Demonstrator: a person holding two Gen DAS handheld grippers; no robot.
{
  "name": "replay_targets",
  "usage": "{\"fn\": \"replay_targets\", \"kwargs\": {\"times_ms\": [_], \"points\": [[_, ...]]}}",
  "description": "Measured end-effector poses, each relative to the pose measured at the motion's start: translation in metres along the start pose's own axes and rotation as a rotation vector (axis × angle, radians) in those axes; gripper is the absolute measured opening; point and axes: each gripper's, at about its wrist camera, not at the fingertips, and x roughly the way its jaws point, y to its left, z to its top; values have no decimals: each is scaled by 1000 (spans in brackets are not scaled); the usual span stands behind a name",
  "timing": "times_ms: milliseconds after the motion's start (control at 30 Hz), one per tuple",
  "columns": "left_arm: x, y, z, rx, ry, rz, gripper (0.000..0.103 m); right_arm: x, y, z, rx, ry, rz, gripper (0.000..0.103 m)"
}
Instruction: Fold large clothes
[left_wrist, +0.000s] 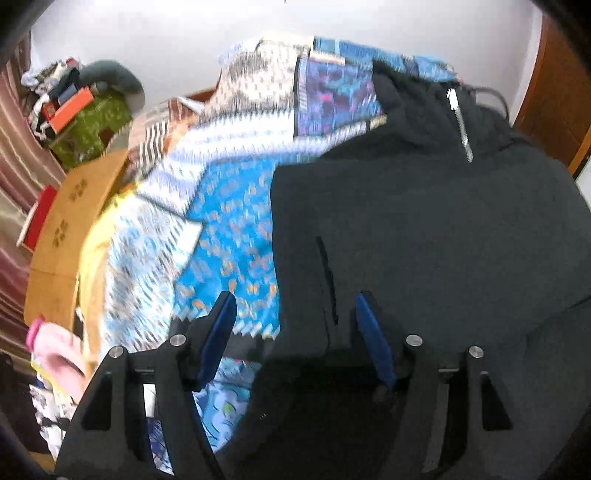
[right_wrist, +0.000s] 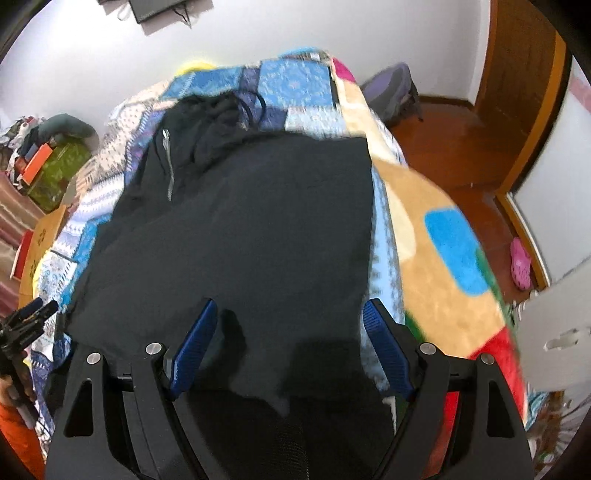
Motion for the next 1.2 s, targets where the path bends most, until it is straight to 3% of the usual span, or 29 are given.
{"fn": "replay_targets", "kwargs": {"times_ms": [200, 300, 500, 833, 1067, 1200], "points": [[-43, -14, 50, 36, -139, -49, 71, -26, 17, 36, -52, -111, 14, 78], [-60, -24, 81, 47, -228, -38, 78, -35, 26, 55, -84, -171, 18, 78], [-64, -44, 136, 68, -298, -82, 82, -35, 43, 94, -106, -242, 33, 78], [7, -85, 211, 91, -241, -176, 82, 9, 56, 163, -81, -229, 71, 78], [83, -95, 252, 14, -146, -210, 82, 73, 59, 210, -31, -200, 78, 78], [124, -99, 268, -18, -89, -291, 75, 123, 60, 229, 18, -121, 118, 78]]}}
